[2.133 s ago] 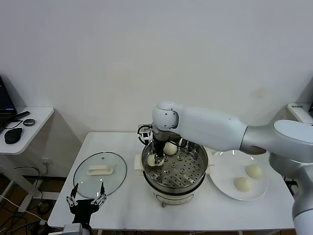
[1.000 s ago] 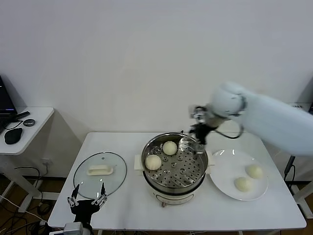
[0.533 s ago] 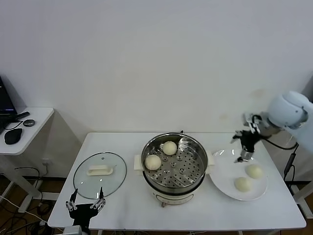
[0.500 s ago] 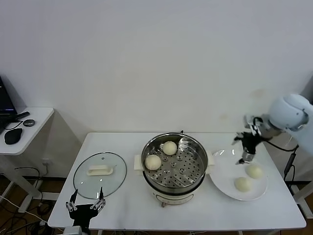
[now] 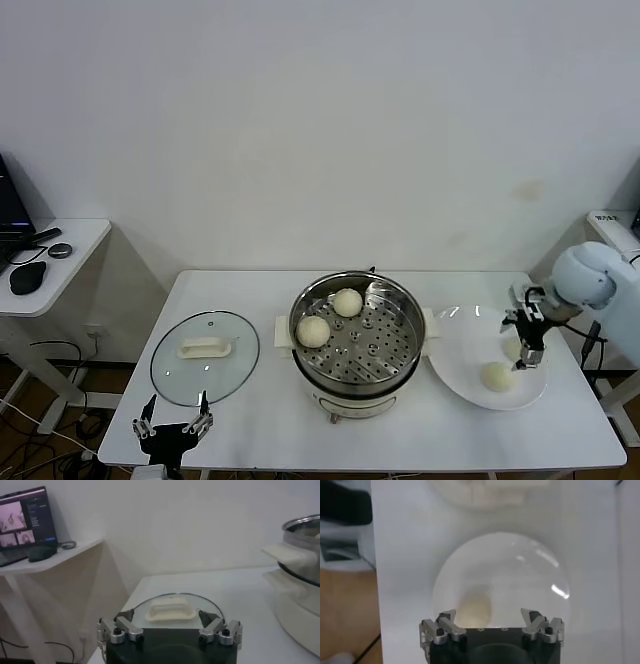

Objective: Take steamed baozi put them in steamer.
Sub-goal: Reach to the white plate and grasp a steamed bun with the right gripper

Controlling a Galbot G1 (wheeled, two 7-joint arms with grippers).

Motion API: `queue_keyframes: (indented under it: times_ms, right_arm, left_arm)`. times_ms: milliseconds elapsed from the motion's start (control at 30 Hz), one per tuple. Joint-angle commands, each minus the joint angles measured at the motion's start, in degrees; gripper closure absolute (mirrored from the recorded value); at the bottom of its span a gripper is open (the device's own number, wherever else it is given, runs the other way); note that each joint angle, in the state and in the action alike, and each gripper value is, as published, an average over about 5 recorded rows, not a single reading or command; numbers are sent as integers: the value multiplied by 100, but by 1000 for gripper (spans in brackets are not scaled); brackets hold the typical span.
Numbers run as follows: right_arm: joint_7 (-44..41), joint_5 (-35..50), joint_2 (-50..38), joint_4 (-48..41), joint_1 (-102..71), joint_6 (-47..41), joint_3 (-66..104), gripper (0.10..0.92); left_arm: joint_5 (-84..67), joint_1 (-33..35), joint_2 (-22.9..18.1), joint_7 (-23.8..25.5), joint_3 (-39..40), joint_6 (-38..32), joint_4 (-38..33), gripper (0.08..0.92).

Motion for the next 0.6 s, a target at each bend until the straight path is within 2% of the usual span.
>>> queue_keyframes:
  times_ms: [33,600]
  right_arm:
    - [-74,-754,240,-471,-681,563,396,203]
    - [165,-1021,1037,-1192,-627,1058,346,203]
  left_arm:
    - [5,10,3,0,-9,3,73,177]
    - [24,-7,-29,-9,-44,2,231,177]
